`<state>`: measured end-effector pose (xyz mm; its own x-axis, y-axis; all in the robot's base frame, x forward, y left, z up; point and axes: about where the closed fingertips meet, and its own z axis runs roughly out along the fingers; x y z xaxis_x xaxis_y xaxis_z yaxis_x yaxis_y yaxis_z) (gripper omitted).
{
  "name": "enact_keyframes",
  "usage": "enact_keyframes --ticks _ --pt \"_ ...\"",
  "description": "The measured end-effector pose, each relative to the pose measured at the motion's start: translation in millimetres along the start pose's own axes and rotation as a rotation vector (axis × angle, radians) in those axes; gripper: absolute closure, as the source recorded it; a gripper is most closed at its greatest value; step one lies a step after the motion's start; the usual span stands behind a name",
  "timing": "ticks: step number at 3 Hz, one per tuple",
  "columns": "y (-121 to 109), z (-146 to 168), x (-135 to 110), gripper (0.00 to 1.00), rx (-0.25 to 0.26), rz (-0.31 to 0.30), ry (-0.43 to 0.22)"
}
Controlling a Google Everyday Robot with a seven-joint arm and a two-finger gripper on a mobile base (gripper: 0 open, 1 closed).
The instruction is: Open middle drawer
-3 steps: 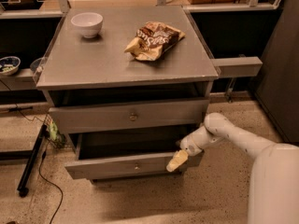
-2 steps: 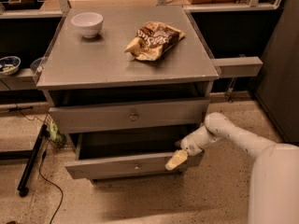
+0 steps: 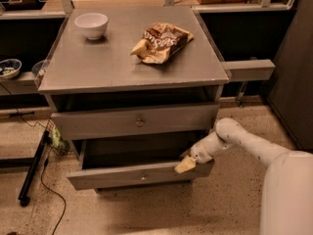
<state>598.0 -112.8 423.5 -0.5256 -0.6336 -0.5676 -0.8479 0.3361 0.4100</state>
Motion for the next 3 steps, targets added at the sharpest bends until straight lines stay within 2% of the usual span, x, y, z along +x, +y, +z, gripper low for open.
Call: enact_keyframes --ticks 1,2,3 --pt "0.0 0.0 0.0 0.94 0.000 0.000 0.000" --pt "-0.2 -0.1 -0.1 1.00 0.000 0.000 0.000" --pt "-3.5 -2.4 -1.1 1.00 0.000 0.000 0.000"
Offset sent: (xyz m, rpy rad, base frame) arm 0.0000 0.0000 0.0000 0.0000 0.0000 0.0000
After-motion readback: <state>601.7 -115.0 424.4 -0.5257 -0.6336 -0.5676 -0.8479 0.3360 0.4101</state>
